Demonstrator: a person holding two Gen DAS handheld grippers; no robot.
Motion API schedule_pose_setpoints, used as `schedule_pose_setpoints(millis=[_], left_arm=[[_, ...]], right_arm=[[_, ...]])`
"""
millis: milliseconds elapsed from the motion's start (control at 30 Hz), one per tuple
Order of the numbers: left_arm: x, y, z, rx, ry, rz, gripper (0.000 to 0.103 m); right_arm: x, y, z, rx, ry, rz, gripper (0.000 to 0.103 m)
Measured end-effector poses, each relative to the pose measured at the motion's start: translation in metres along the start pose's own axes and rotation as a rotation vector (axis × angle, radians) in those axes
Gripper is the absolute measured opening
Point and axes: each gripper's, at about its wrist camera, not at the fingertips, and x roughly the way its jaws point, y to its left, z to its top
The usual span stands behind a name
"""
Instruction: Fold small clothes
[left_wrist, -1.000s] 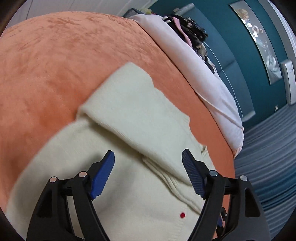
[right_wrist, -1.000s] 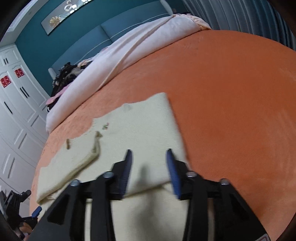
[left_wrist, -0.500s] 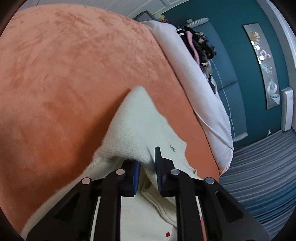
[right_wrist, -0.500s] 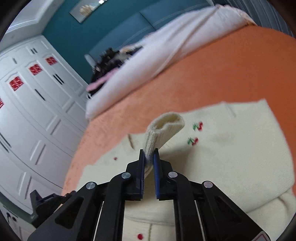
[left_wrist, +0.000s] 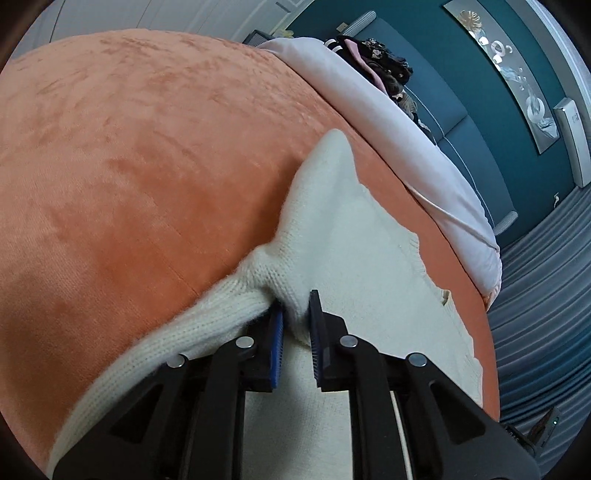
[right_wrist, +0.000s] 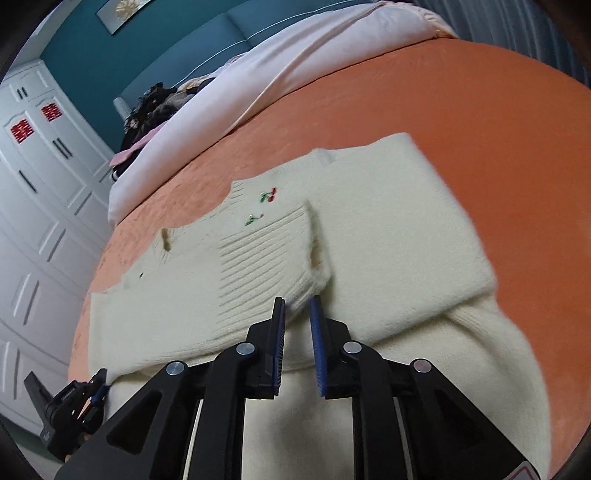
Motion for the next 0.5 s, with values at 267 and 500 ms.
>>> schedule_pose_setpoints(millis=[267,500], left_arm=[[-0.003,0.005,-0.006,0.007,-0.037,-0.029,0.014],[-0.006,0.007,-0.012,0.02,-0.047,-0.032,0.014]], right_arm=[[0.025,0.128,0.006,-0.156,0.11,0.323,0.019],[0.126,0.282,-0.046,-0.55,0.351,0.309,0.019]])
